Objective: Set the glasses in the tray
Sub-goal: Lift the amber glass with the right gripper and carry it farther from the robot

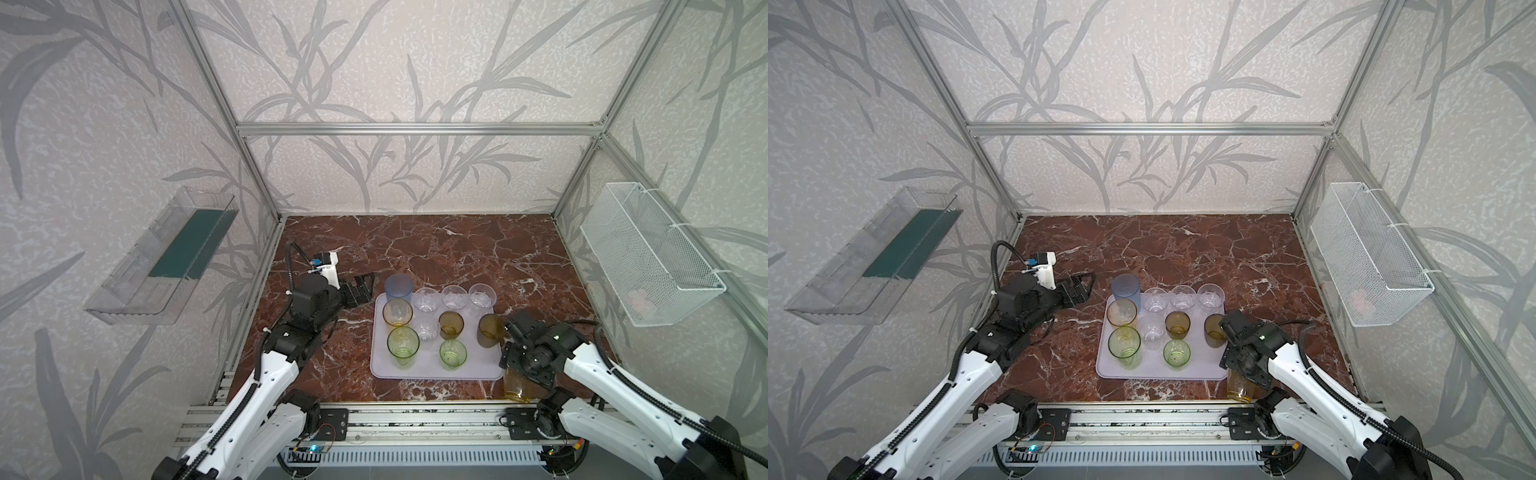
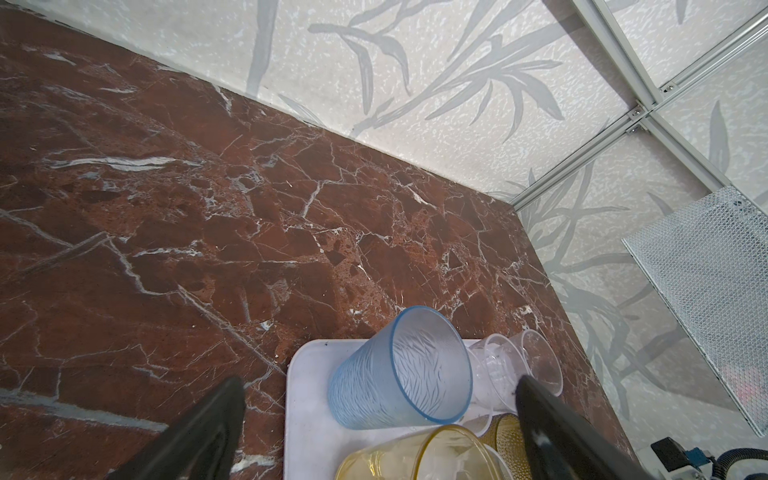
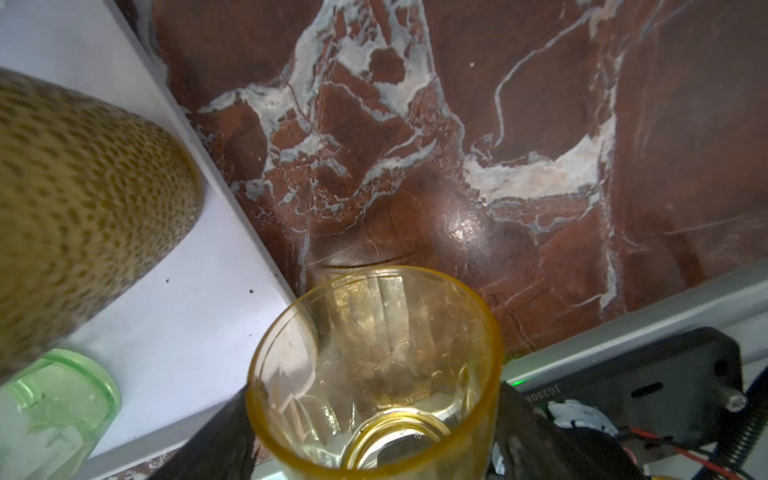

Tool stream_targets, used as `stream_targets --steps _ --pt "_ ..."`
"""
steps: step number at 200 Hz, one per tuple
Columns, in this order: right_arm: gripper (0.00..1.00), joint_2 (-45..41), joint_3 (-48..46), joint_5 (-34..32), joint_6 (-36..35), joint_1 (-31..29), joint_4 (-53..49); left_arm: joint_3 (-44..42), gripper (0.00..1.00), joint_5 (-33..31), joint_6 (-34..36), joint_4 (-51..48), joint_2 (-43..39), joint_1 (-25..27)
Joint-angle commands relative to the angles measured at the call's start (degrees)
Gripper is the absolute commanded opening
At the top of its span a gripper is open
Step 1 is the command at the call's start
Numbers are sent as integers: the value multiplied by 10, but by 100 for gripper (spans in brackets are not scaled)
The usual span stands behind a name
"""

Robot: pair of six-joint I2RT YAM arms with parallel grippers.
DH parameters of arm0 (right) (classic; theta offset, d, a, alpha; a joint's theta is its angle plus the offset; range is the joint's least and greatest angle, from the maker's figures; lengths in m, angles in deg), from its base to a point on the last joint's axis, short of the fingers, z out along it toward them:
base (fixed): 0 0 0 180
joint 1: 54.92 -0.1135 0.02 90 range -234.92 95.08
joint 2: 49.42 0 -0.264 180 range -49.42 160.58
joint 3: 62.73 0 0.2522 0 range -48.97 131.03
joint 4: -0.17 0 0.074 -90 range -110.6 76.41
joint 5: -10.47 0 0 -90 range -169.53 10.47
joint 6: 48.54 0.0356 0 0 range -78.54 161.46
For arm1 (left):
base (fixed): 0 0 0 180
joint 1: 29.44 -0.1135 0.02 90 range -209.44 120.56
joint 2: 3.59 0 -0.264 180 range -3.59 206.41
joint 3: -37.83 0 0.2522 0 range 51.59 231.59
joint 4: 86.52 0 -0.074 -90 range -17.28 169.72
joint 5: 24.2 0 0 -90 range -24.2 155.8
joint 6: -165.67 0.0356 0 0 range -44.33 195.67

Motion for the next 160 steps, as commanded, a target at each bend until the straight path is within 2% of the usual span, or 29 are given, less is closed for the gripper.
stream_targets --steps 1,54,122,160 --pt "80 11 -9 -7 10 -3 -8 -8 99 -8 1 2 -10 -1" --pt "74 0 -2 -30 14 -3 -15 -9 99 -11 2 1 -11 -1" --pt "73 9 18 -72 16 -1 3 -9 99 -9 1 2 -11 -1" --pt "73 28 49 -94 -8 19 4 -9 99 -7 0 3 -11 -1"
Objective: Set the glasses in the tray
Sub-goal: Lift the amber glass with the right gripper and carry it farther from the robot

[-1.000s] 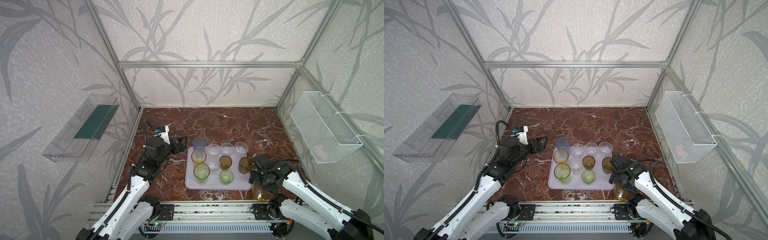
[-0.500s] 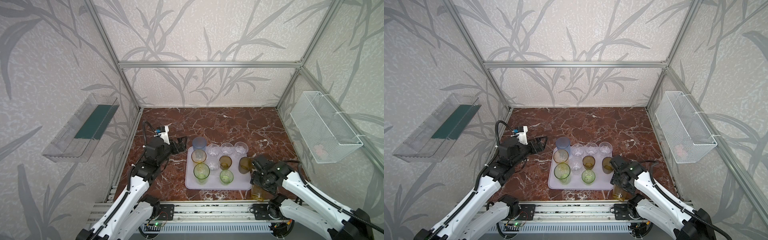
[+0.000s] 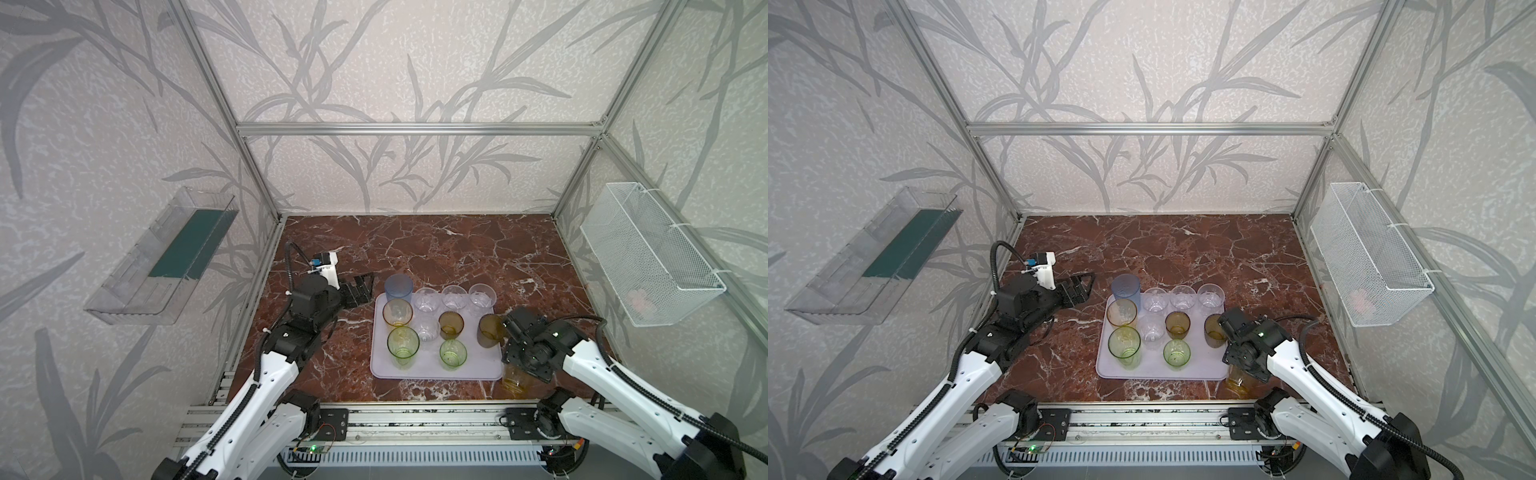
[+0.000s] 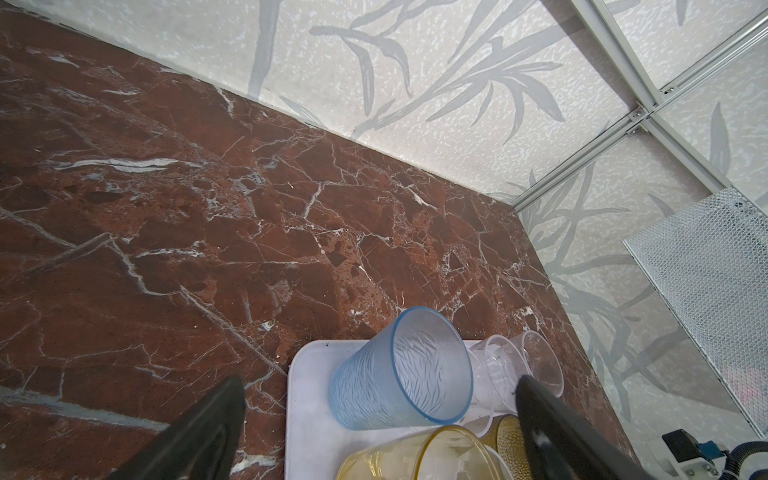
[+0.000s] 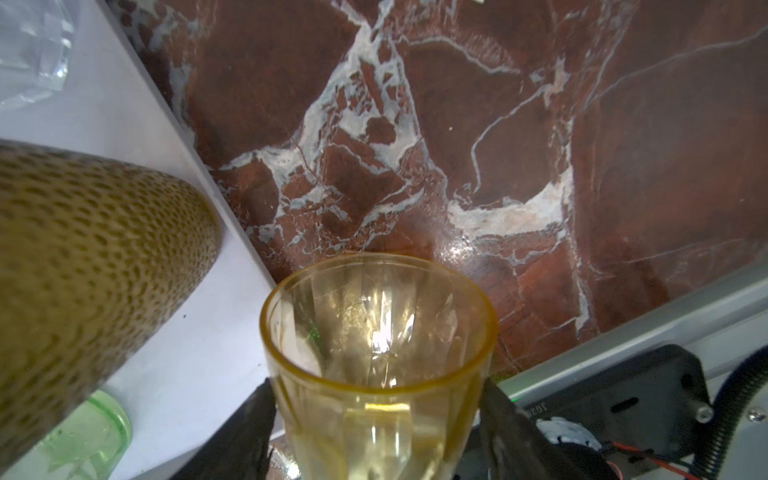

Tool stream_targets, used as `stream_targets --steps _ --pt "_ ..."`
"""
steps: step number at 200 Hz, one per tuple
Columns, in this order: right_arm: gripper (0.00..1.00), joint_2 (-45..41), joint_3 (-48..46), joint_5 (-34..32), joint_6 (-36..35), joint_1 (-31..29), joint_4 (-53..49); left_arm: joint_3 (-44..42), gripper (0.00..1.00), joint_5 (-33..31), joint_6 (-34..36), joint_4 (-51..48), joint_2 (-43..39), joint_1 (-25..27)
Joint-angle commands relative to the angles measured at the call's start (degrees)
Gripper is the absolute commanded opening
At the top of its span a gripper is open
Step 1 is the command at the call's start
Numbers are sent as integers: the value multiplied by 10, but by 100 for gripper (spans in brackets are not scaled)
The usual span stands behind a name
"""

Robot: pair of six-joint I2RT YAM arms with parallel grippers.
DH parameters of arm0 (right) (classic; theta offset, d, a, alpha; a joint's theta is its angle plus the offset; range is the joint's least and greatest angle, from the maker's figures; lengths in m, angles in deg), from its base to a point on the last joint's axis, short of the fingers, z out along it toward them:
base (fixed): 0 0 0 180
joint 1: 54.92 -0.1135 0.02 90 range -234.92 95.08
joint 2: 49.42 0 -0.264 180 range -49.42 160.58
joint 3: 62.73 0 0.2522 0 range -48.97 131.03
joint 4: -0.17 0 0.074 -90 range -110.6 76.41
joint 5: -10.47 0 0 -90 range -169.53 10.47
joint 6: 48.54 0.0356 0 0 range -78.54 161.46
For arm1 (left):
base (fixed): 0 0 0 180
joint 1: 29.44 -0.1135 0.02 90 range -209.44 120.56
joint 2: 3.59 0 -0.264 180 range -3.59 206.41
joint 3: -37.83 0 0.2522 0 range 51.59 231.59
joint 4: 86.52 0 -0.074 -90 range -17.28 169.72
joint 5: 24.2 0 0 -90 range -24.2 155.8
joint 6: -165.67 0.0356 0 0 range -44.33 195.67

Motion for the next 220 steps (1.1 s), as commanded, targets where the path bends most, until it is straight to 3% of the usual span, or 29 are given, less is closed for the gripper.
stream_targets --steps 1,58,117,220 --pt "73 11 24 -34 -14 13 1 -9 99 -5 0 4 -9 -1" --pt "72 36 24 -36 -38 32 33 -10 99 -6 0 3 -12 -1" --pt "83 43 -5 -4 -34 32 44 -10 99 -8 1 2 -13 0" --pt "82 97 -40 15 -29 32 95 -10 99 -12 2 1 -22 -1"
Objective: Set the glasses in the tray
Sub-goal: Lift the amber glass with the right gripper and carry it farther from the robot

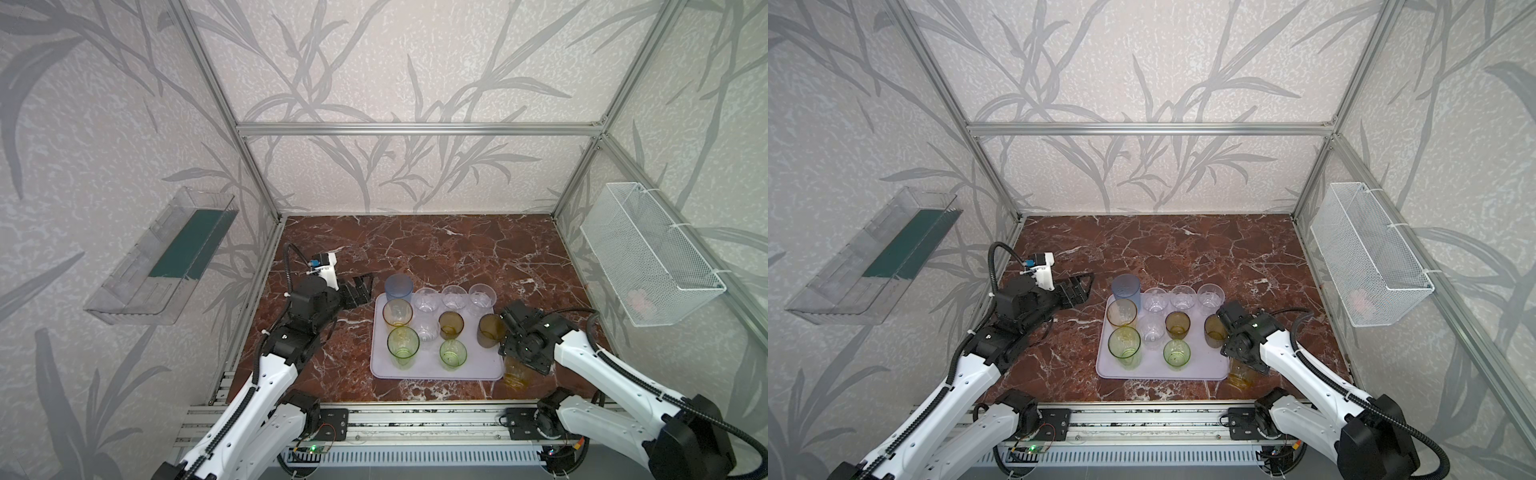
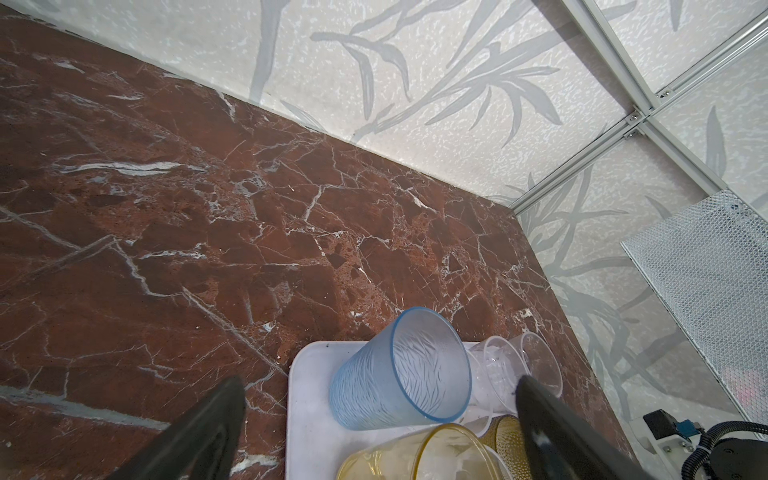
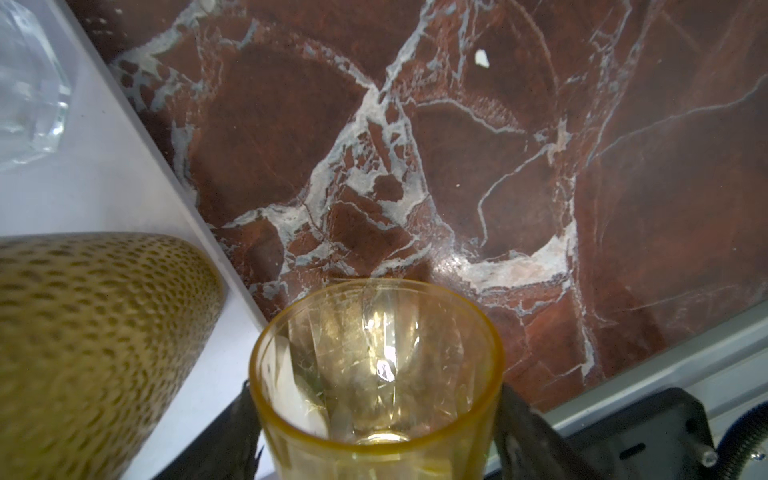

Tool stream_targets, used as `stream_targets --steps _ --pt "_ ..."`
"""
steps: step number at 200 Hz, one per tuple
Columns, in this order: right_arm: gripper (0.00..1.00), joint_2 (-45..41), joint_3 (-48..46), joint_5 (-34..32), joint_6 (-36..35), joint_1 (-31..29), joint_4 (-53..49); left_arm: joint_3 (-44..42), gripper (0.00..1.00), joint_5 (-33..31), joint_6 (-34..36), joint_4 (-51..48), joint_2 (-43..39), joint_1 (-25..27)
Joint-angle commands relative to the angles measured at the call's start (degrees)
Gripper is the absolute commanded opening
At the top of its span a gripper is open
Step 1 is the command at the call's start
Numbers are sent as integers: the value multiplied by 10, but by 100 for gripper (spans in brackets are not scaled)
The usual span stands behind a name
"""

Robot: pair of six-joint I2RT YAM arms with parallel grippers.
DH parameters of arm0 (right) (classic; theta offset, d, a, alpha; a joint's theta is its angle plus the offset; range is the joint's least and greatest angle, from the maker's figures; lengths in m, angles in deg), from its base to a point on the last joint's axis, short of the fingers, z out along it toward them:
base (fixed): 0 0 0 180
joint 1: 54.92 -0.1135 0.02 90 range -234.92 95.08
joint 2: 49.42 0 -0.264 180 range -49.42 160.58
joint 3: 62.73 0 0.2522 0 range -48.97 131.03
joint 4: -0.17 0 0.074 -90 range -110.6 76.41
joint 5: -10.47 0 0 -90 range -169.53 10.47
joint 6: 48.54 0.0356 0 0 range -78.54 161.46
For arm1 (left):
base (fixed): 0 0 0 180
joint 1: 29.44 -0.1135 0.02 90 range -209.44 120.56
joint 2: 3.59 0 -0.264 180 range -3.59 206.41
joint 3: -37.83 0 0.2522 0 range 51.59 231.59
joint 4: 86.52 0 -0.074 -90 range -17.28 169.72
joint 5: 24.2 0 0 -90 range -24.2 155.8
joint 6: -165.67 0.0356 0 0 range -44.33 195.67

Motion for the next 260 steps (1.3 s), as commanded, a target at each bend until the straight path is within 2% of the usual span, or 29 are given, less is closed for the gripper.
stream_targets --steps 1,40,96,169,210,260 --pt "83 37 -31 25 5 1 32 -7 99 -9 2 3 -12 -1" --pt "87 54 -35 25 6 2 46 -9 99 -9 2 3 -15 -1" --pt "71 25 -20 -8 16 1 24 -10 99 -12 2 3 -17 -1" --pt "65 -45 3 -81 17 1 -15 -9 99 -8 1 4 -14 -1" --pt "65 -64 38 -131 -10 6 -25 -8 99 -5 1 7 -9 -1" --pt "65 -68 87 -188 -106 20 22 18 99 9 -1 2 8 -1"
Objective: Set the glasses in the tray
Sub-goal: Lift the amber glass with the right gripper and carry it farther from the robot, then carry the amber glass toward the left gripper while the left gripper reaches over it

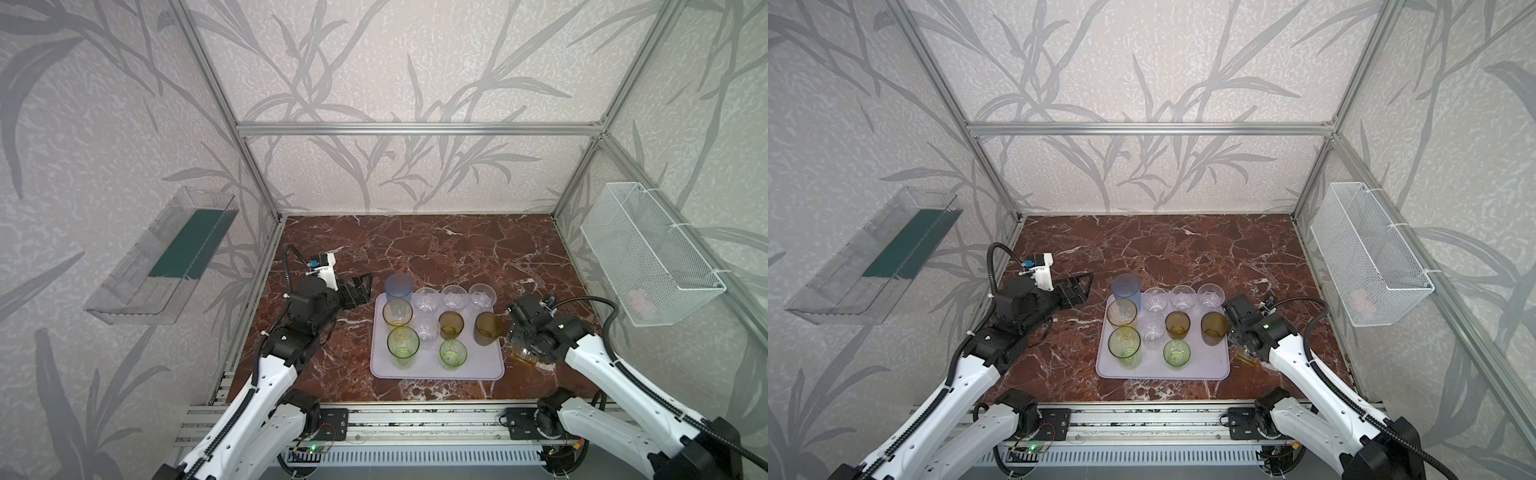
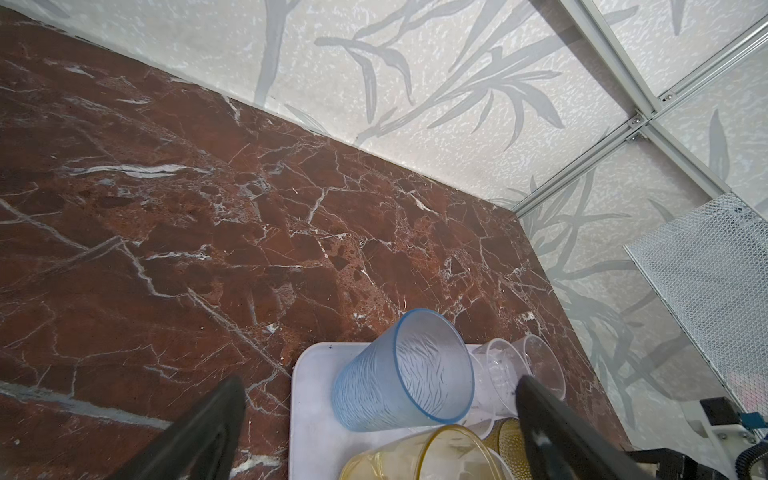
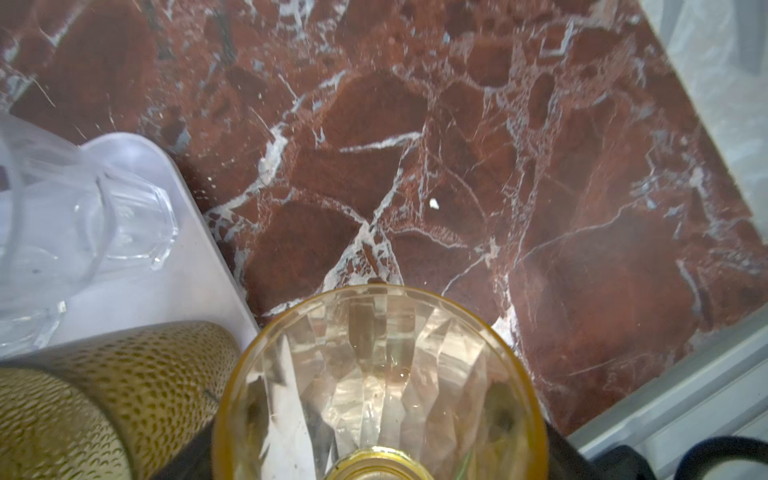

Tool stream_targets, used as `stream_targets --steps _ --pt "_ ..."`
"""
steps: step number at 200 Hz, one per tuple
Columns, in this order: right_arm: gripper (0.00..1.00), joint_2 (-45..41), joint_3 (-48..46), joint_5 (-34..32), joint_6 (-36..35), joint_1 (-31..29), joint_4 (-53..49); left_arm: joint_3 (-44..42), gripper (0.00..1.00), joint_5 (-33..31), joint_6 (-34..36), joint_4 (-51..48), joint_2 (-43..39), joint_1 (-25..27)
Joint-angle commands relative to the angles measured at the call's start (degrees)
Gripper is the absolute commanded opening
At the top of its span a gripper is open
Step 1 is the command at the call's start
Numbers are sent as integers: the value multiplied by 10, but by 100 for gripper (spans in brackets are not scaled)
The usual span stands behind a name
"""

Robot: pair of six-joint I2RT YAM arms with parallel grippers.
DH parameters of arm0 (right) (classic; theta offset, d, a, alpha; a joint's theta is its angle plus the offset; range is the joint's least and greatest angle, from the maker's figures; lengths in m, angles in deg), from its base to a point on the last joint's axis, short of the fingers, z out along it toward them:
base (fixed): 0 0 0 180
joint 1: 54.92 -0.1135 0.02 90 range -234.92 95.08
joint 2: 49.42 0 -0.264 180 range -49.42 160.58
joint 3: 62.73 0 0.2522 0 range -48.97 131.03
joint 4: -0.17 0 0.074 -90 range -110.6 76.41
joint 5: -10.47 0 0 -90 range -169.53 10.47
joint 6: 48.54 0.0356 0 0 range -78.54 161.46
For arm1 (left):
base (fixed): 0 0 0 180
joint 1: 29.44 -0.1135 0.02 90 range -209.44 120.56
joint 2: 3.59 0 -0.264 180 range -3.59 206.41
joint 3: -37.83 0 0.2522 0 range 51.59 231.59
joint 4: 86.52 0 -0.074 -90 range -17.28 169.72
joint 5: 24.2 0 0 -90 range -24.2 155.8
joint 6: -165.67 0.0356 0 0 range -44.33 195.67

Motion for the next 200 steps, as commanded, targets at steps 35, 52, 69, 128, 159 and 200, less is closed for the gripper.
stream_targets --steps 35,52,69,128,159,200 --pt "64 -14 76 -59 -169 21 89 81 99 33 -13 -13 51 -1" --pt "64 -10 88 -52 -228 26 132 114 99 49 -20 -12 76 -1" --pt "63 -12 86 -23 -283 33 197 152 99 69 -23 -21 108 -1" --pt "61 26 110 74 -392 39 349 283 92 138 -30 -45 241 10" --pt "61 44 106 144 -435 37 429 347 90 127 -9 -85 302 38" --pt "61 67 105 191 -495 5 503 426 87 118 20 -148 367 69"
